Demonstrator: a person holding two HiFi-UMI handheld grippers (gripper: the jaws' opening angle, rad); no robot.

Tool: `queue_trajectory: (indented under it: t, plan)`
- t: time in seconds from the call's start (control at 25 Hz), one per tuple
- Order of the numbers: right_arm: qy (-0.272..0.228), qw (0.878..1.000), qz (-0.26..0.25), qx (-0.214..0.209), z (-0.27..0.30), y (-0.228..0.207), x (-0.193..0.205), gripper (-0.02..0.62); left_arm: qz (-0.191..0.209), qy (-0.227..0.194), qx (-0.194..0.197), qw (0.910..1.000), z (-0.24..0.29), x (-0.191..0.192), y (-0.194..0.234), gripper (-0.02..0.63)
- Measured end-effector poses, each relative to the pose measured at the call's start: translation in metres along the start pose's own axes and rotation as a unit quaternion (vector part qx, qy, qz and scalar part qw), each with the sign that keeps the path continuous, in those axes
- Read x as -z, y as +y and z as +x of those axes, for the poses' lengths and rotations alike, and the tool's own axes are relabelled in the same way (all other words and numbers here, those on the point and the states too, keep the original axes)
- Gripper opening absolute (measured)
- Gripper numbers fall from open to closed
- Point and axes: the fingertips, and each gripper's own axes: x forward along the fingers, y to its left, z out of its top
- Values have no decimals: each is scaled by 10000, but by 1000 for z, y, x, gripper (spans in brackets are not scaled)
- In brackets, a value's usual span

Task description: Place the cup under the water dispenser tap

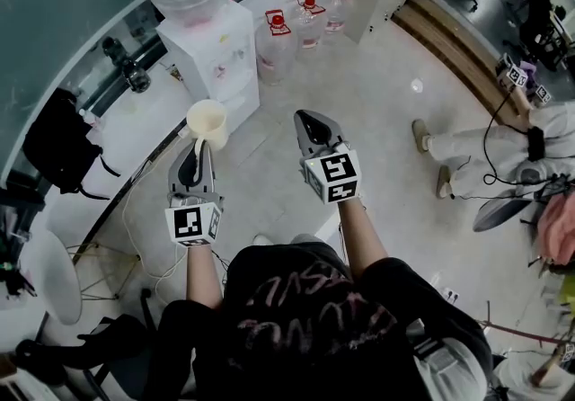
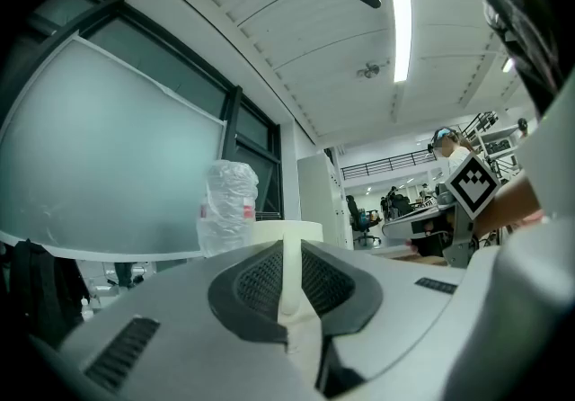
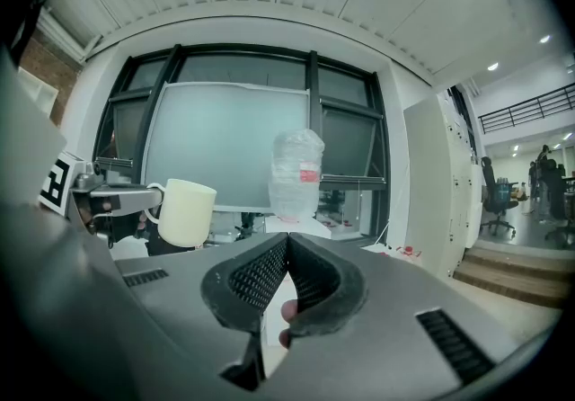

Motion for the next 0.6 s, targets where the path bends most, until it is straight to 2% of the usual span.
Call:
queue_trajectory:
  t: [0.36,0.6]
  plan:
    - [122,9998,-93,132,20,0,9,14,-52,51,161,9998,14,16,15,44]
    - [107,9999,-76,90,45,-5,8,14,-114,33,137,9998,36,22,29,44]
